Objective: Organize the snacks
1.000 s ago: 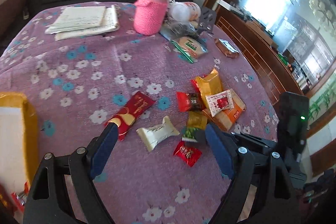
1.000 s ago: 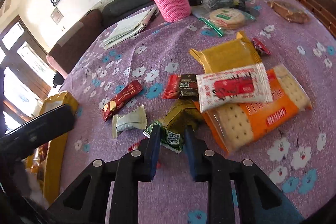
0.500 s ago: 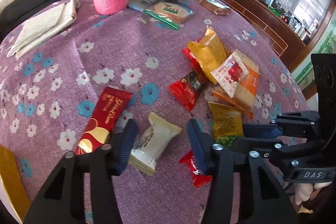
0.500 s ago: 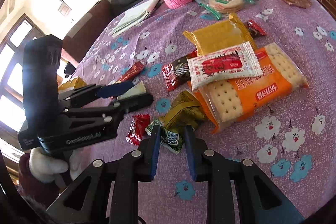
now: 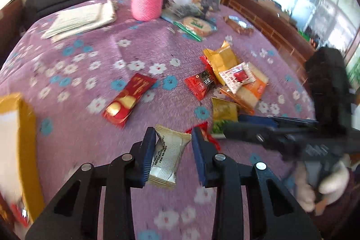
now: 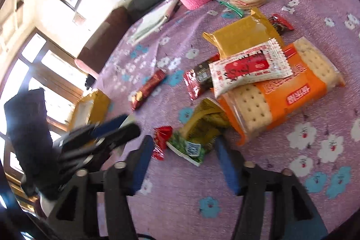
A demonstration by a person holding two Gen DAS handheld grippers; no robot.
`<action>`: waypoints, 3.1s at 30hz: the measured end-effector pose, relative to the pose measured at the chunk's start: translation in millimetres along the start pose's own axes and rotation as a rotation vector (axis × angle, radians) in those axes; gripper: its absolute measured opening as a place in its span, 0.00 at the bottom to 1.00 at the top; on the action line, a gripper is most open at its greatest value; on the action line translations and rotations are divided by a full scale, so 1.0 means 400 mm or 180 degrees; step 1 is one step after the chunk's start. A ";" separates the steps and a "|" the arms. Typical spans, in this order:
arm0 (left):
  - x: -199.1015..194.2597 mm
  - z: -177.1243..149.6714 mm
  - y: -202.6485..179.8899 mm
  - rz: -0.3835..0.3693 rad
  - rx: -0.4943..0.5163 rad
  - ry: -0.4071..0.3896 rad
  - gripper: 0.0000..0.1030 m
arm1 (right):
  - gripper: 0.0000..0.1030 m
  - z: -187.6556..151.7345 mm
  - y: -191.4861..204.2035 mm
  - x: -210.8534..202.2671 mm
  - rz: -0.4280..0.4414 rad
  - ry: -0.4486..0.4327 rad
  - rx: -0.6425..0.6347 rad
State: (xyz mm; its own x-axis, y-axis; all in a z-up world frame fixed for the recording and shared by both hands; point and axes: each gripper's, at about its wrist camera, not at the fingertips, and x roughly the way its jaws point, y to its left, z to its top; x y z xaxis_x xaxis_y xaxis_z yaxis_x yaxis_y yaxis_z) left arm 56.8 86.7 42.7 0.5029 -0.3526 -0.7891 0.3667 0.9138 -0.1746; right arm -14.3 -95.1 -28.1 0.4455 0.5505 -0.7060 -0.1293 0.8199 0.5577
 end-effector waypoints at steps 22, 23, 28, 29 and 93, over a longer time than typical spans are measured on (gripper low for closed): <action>-0.393 -0.217 0.187 0.0123 -0.1021 -0.0891 0.29 | 0.30 -0.004 0.093 -0.026 -0.0826 -0.0297 -0.0069; -0.404 -0.226 0.204 0.0132 -0.1083 -0.0919 0.29 | 0.30 -0.010 0.101 -0.039 -0.0793 -0.0322 -0.0079; -0.455 -0.256 0.298 0.0207 -0.1384 -0.1018 0.29 | 0.30 -0.016 0.196 -0.083 -0.0542 -0.0394 -0.0239; -0.467 -0.255 0.316 0.0246 -0.1419 -0.1030 0.29 | 0.30 -0.015 0.228 -0.090 -0.0469 -0.0406 -0.0318; -0.603 -0.260 -0.003 0.2296 -0.0298 -0.2365 0.82 | 0.57 -0.199 0.498 -0.140 -0.0364 -0.1108 -0.1510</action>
State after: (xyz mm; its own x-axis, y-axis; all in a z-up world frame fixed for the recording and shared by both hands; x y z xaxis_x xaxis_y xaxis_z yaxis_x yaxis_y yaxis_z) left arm -146.4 191.6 171.9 0.9459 0.2777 -0.1680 -0.2591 0.9578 0.1248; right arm -135.5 49.9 87.6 0.7337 0.4363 -0.5209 -0.4090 0.8957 0.1743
